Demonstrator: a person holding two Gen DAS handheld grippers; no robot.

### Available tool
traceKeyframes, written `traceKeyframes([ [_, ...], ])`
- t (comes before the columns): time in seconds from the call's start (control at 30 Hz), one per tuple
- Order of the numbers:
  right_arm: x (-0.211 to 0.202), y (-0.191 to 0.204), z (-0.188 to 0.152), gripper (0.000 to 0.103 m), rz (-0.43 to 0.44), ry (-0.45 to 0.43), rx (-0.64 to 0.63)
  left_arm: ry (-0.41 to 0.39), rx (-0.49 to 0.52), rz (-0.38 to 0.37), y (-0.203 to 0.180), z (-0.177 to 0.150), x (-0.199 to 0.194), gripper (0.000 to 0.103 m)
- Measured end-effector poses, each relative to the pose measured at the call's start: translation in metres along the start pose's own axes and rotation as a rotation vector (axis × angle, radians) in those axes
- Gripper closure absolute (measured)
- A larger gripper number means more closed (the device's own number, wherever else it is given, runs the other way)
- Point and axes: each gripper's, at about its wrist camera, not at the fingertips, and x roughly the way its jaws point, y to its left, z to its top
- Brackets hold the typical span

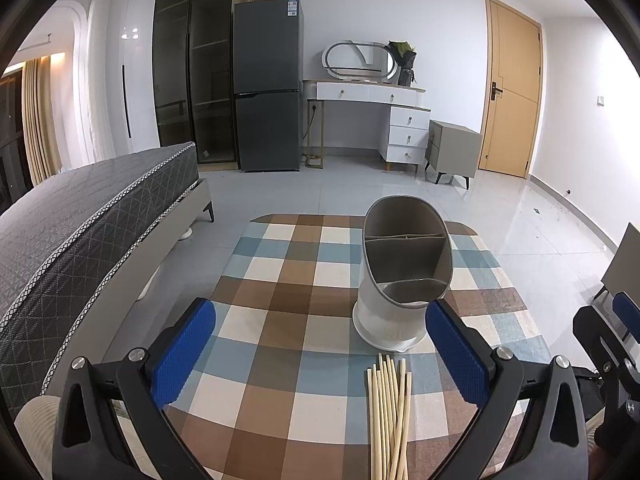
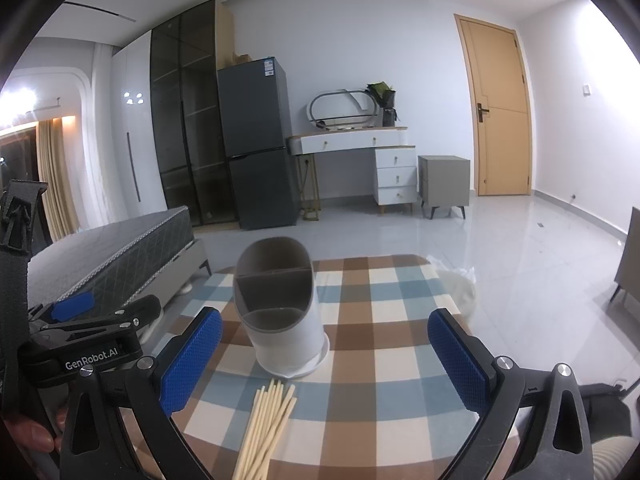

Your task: Organize utensils

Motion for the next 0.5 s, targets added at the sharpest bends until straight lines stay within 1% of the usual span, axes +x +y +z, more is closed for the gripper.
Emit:
traceKeyframes([
  [0.5,-0.0006,-0.0003,-0.0009,0.0,0.002,0.003,-0.004,0.003,-0.002,0.004,0.003,-0.0022,-0.0001,0.001],
])
